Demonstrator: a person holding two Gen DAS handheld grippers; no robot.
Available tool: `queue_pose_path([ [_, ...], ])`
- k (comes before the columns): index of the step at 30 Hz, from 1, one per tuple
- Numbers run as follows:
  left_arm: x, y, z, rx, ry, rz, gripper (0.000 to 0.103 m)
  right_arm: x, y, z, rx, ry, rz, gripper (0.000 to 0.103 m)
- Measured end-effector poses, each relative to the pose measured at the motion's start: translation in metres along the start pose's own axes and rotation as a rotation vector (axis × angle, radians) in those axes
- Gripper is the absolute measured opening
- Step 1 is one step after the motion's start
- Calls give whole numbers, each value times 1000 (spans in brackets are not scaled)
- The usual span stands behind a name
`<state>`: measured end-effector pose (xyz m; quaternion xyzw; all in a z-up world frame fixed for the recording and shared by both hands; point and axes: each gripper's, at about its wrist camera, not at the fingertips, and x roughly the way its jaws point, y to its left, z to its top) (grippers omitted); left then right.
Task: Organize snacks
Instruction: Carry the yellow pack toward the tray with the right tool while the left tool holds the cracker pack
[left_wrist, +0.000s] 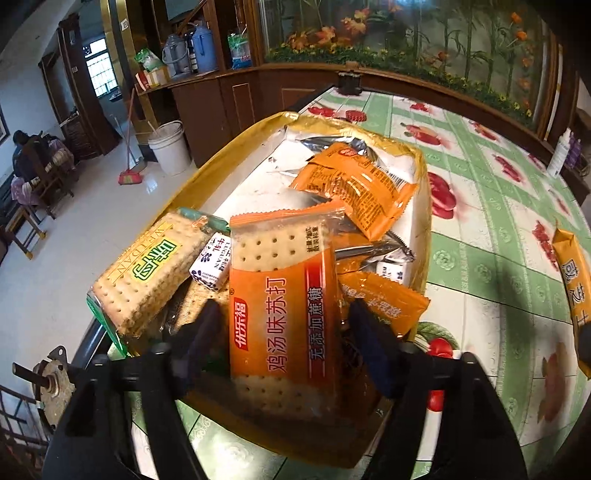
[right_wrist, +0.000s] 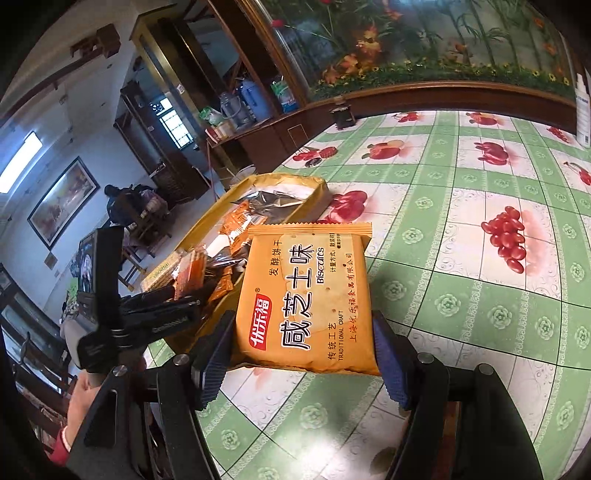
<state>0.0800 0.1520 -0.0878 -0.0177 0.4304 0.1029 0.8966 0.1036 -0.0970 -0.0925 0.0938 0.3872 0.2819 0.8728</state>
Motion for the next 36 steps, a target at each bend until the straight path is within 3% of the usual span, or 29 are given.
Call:
queue_pose_path([
  [4, -10, 6, -3, -16, -21, -33, 51, -4, 11, 3, -25, -12, 14, 71],
  [5, -15, 7, -3, -19, -30, -44, 39, -5, 16, 4, -33, -15, 21, 71],
  [8, -29, 5, -3, -11, -57, -46, 29, -6, 29, 5, -63, -21, 41, 71],
  [17, -49, 12, 0, -12, -103, -44, 28, 1, 58, 5, -114, -16, 83, 71],
  [36, -35, 32, -2, -54, -76, -65, 27, 29, 76, 15, -153, 8, 92, 71],
])
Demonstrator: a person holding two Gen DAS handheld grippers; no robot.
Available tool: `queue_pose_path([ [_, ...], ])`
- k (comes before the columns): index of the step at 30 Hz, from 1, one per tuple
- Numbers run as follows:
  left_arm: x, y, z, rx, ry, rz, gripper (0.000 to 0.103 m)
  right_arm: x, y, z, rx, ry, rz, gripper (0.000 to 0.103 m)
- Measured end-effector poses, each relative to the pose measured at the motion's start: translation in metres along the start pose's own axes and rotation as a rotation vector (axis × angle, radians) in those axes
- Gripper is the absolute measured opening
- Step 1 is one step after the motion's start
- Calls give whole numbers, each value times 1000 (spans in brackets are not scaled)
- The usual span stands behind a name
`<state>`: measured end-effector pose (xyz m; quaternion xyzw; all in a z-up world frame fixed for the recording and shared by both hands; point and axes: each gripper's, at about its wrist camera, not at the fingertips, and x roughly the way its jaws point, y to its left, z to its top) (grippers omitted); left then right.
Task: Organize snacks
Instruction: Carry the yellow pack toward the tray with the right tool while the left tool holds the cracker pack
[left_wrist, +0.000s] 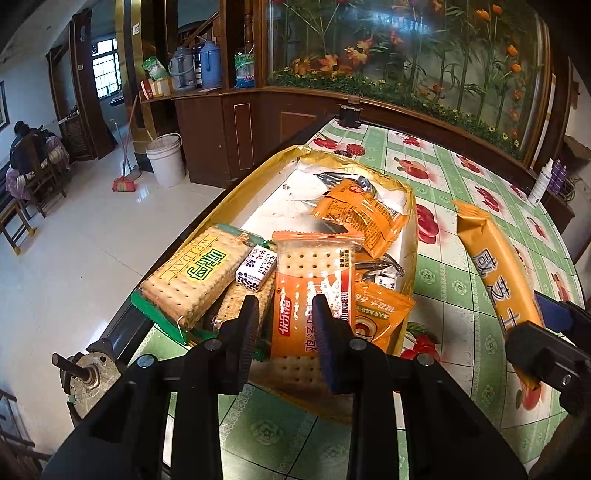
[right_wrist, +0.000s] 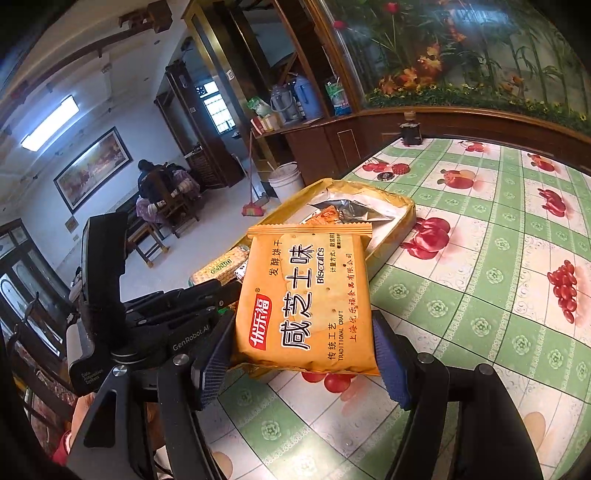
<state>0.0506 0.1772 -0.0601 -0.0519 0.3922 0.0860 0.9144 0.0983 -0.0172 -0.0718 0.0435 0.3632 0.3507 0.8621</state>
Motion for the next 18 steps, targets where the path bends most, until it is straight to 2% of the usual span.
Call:
queue_pose_path([
  [10, 17, 1, 1, -16, 63, -17, 28, 19, -6, 12, 3, 9, 4, 71],
  [13, 18, -1, 3, -14, 70, 8, 41, 19, -9, 13, 6, 7, 1, 71],
  [15, 19, -1, 4, -19, 73, 8, 64, 21, -11, 14, 12, 10, 2, 71],
  [17, 20, -3, 4, -16, 74, 23, 74, 22, -13, 14, 16, 10, -1, 71],
  [18, 22, -4, 4, -14, 79, 26, 74, 22, -14, 14, 20, 10, 0, 71],
])
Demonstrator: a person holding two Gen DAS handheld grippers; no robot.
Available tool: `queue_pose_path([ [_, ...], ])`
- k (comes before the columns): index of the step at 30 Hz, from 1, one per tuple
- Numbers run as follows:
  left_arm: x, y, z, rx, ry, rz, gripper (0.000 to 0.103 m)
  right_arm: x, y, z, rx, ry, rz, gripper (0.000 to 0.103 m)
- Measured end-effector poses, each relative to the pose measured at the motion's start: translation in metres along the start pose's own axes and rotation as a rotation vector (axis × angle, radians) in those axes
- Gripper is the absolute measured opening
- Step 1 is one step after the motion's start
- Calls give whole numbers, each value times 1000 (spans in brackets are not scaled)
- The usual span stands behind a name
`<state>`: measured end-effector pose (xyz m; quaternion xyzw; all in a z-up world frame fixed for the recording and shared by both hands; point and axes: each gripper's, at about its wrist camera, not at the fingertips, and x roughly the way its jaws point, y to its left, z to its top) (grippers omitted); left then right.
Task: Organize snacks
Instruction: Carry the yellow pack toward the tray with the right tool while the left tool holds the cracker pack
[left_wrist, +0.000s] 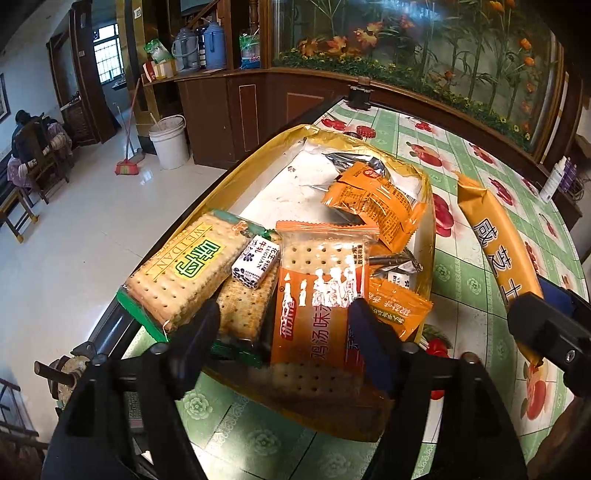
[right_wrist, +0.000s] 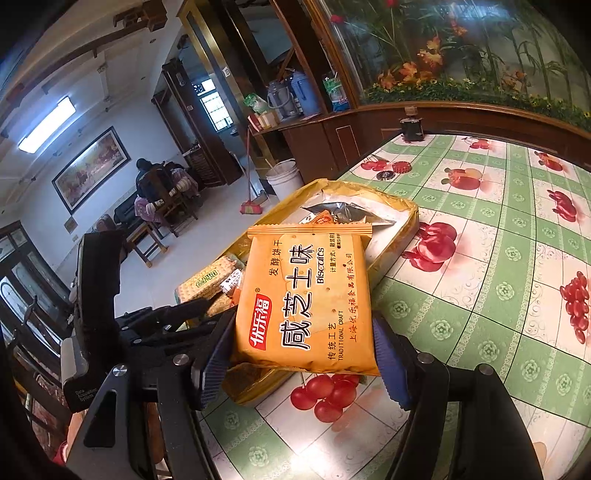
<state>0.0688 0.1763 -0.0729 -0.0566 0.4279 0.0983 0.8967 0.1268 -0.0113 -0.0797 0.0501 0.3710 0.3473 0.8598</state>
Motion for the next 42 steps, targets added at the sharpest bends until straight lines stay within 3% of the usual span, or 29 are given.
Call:
queue_pose_path([
  [10, 7, -10, 6, 19, 26, 30, 77, -3, -8, -1, 21, -9, -4, 71],
  [14, 10, -23, 4, 64, 47, 48, 84, -8, -13, -2, 35, -20, -1, 71],
  [18, 24, -41, -2, 147, 59, 153, 86, -10, -18, -4, 49, -16, 6, 71],
  [20, 23, -37, -5, 126, 53, 135, 81, -11, -20, -5, 52, -15, 8, 71],
  [21, 22, -34, -6, 120, 46, 120, 68, -12, -21, -5, 52, -18, 8, 71],
  [24, 17, -32, -7, 129, 29, 105, 55, -14, -23, -5, 56, -23, 10, 71],
  [42, -4, -10, 9, 57, -38, 80, 54, 9, -3, 13, -3, -18, 26, 71],
])
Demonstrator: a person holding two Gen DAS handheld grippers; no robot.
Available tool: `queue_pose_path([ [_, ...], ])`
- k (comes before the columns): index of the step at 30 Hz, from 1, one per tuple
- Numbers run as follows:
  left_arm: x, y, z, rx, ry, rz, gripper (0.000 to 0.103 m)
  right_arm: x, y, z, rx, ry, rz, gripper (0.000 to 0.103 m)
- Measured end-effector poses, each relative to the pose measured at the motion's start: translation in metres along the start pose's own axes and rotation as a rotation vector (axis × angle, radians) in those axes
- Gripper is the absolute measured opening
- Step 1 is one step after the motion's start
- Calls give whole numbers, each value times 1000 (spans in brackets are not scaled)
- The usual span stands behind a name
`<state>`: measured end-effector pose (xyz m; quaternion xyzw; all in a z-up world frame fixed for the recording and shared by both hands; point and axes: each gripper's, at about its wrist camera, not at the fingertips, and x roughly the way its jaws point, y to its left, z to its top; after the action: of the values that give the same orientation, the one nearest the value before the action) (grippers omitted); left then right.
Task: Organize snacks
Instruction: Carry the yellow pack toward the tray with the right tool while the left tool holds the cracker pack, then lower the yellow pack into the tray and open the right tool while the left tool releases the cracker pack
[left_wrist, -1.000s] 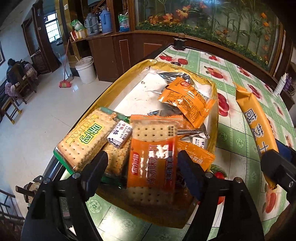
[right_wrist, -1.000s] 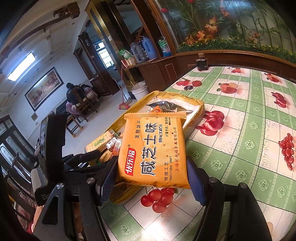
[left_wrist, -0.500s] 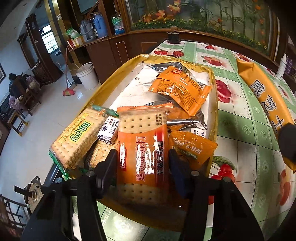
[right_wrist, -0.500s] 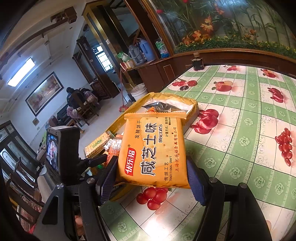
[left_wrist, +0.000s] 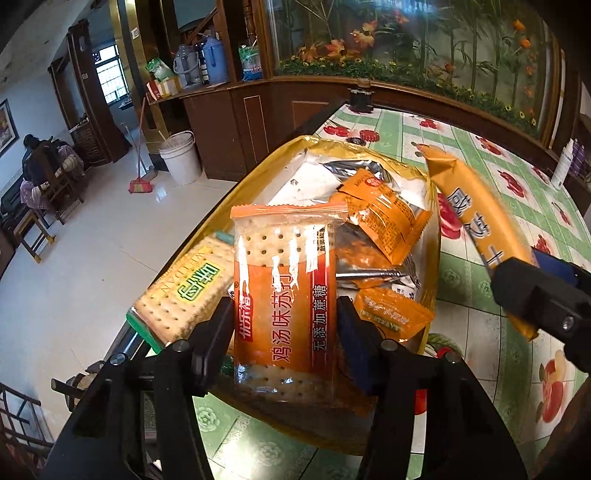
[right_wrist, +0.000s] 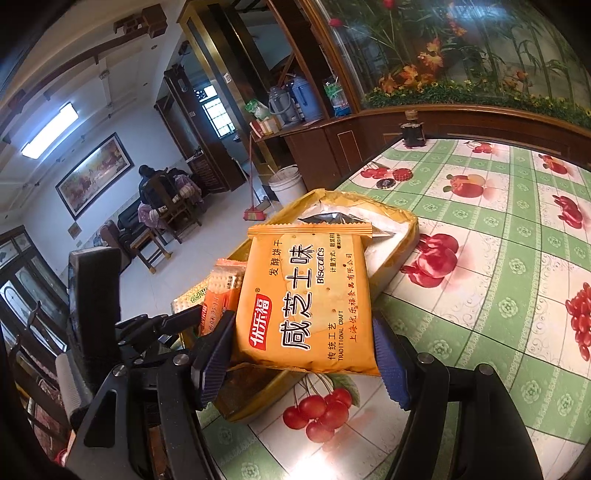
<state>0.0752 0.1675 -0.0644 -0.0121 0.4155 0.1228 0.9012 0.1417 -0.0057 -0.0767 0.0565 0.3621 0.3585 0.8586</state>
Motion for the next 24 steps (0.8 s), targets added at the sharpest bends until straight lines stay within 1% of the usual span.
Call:
queue_pose_path([
  [5, 7, 4, 3, -14, 6, -2, 54, 14, 4, 10, -20, 2, 3, 71],
  [14, 11, 6, 8, -21, 8, -3, 54, 38, -2, 31, -16, 7, 4, 71],
  [24, 19, 7, 11, -31, 22, -13, 54, 63, -3, 40, -16, 21, 8, 71],
])
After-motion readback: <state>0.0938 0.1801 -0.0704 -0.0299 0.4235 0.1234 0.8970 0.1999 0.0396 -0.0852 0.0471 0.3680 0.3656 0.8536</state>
